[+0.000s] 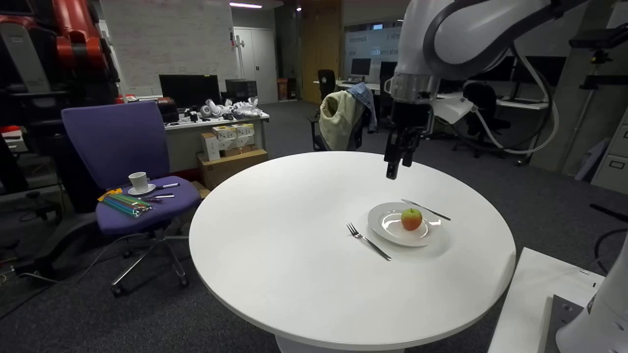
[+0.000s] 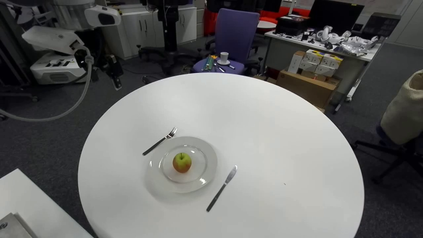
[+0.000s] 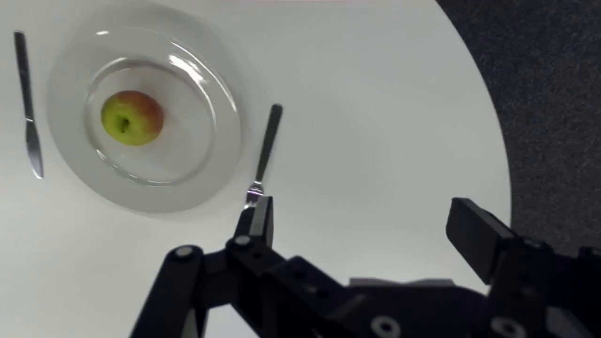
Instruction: Put the apple on the table
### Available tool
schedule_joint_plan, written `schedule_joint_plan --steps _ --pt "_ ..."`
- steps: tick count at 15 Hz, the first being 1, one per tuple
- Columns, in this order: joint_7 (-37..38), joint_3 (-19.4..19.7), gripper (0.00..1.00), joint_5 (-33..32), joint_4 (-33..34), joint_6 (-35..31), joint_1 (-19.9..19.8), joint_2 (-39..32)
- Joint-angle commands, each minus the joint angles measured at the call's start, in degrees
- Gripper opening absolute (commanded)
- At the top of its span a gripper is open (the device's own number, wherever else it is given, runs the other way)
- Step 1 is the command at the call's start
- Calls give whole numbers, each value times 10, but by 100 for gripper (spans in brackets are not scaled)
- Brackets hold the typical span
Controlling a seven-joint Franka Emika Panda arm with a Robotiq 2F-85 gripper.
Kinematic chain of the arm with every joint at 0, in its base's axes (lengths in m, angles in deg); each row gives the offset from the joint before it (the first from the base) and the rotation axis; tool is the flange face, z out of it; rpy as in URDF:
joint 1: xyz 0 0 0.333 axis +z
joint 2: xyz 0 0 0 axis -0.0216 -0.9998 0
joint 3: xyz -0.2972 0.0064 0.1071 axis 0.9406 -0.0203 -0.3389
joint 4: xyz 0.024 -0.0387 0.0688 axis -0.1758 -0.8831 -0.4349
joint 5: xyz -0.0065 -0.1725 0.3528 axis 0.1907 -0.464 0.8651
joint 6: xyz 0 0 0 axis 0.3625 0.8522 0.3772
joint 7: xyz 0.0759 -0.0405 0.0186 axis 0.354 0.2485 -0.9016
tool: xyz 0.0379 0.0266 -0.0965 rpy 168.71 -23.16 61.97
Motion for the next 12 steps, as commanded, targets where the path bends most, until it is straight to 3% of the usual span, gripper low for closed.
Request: schedule_joint_plan --steps 1,7,12 --pt "-50 41 100 -55 -19 23 -50 16" --pt "-98 114 100 -98 -39 -19 -117 8" --pt "-91 123 100 -85 -34 -20 -120 -2"
